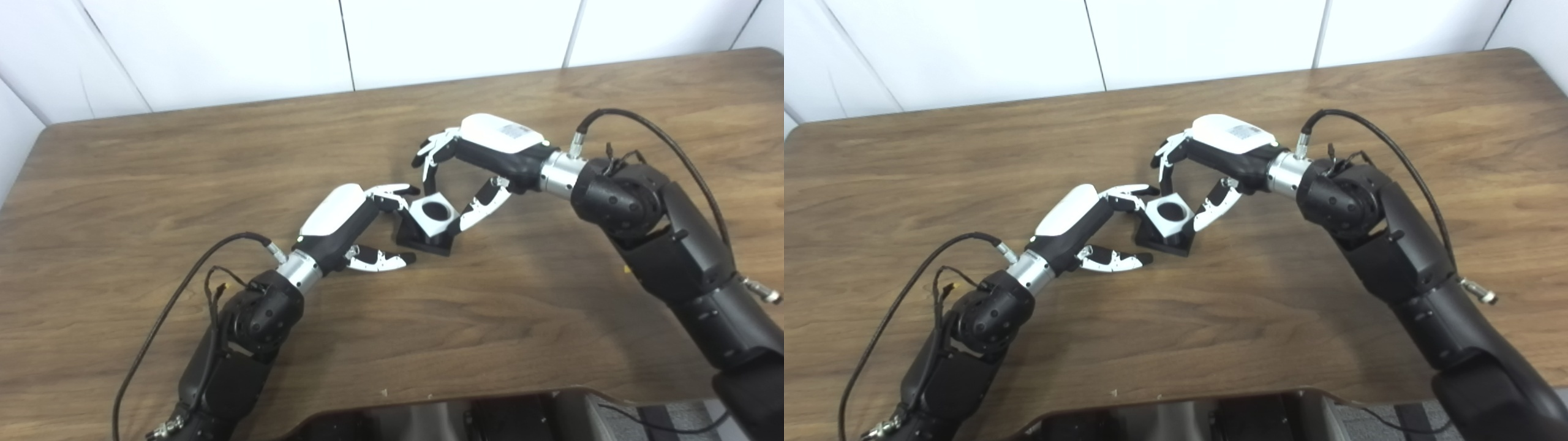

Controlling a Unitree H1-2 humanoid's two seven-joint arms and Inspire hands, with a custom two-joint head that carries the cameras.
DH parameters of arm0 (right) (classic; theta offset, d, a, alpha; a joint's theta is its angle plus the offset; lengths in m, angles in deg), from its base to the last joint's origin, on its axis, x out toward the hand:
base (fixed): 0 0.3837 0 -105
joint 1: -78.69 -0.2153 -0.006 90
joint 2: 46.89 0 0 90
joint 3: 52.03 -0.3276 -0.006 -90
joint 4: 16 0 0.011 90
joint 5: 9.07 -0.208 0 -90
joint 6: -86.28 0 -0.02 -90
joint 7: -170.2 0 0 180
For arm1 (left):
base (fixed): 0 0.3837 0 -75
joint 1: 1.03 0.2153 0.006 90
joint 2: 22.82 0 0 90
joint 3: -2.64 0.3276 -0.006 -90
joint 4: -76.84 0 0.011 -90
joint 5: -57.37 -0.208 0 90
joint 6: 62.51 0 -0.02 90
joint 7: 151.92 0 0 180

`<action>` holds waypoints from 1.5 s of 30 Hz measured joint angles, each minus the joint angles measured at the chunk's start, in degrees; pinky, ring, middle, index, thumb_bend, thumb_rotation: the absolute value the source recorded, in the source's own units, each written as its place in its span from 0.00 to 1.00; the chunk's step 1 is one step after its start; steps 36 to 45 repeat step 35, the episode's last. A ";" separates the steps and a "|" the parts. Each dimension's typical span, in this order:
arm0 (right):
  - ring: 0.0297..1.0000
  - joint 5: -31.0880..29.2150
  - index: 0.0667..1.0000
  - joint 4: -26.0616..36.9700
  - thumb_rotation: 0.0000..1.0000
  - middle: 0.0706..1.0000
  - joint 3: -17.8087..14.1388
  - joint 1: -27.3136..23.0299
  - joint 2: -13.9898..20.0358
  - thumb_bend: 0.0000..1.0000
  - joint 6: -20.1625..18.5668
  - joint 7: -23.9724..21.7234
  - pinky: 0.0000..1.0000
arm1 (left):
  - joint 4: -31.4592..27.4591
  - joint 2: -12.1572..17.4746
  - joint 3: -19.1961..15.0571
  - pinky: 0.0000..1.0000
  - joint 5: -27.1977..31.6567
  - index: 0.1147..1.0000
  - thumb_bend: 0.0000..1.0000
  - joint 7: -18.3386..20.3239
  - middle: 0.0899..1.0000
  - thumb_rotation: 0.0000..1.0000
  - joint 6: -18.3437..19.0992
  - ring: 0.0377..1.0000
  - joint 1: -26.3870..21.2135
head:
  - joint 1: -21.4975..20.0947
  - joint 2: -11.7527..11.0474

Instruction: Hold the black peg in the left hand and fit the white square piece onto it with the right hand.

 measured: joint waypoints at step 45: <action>0.76 -5.55 0.77 0.75 0.10 0.77 -13.92 4.97 -3.74 0.75 -2.53 12.09 0.67 | 0.56 -0.11 -0.05 0.72 -0.01 0.43 0.52 -0.73 0.85 0.07 -0.33 0.87 -0.07 | -2.28 -1.67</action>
